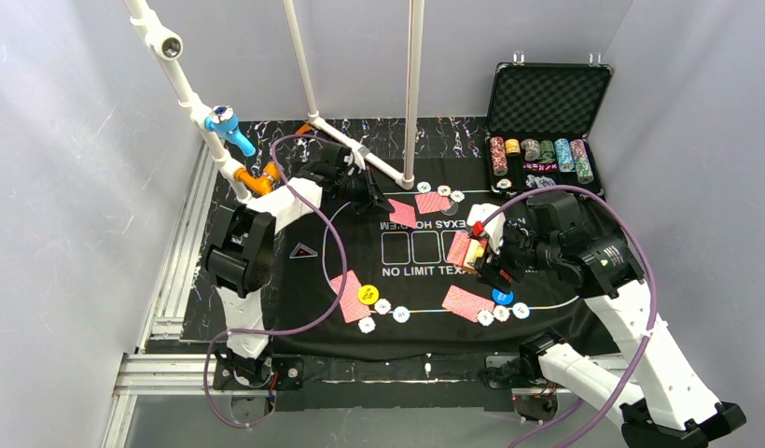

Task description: Distribute texas hold em gaming equipment

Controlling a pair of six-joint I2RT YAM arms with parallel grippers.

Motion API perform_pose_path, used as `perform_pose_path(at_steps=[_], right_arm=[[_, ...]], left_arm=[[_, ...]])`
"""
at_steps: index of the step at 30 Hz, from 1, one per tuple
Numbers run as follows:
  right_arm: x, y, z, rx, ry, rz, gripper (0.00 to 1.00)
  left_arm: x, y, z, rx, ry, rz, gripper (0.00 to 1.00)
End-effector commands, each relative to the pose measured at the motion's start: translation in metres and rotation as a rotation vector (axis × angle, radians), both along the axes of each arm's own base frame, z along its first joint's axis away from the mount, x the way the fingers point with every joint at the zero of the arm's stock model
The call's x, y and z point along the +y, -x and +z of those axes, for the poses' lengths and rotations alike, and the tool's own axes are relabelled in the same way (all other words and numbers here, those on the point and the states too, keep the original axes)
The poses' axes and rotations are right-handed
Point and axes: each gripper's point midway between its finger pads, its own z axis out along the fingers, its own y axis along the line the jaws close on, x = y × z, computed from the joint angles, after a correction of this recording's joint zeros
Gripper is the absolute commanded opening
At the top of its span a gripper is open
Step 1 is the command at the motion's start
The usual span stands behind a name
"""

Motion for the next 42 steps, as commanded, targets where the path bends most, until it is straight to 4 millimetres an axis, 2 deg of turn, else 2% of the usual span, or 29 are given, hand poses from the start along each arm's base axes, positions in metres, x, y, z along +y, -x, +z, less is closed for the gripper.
perform_pose_path(at_steps=[1, 5, 13, 25, 32, 33, 37, 42], right_arm=[[0.000, -0.004, 0.019, -0.051, -0.018, -0.001, 0.01], [0.002, -0.006, 0.018, -0.042, -0.016, -0.002, 0.01], [0.003, -0.009, 0.015, -0.027, -0.014, -0.008, 0.01], [0.002, -0.012, 0.015, -0.017, 0.002, -0.015, 0.01], [0.003, -0.013, 0.014, -0.009, 0.009, -0.012, 0.01], [0.003, -0.014, 0.014, -0.010, 0.009, -0.010, 0.01], [0.004, -0.017, 0.015, -0.017, 0.010, -0.007, 0.01], [0.006, -0.019, 0.016, -0.030, -0.001, -0.004, 0.01]], left_arm=[[0.017, -0.024, -0.019, -0.067, -0.126, 0.056, 0.00], [0.025, -0.037, -0.039, -0.063, -0.187, 0.067, 0.00], [0.014, -0.053, -0.066, -0.047, -0.171, 0.063, 0.00], [-0.028, -0.072, -0.067, -0.088, -0.078, 0.048, 0.00], [-0.044, -0.072, -0.071, -0.066, -0.033, 0.028, 0.00], [-0.045, -0.073, -0.070, -0.066, -0.027, 0.026, 0.03], [-0.042, -0.071, -0.061, -0.054, -0.006, 0.030, 0.34], [-0.016, -0.063, -0.047, -0.024, -0.006, 0.068, 0.62]])
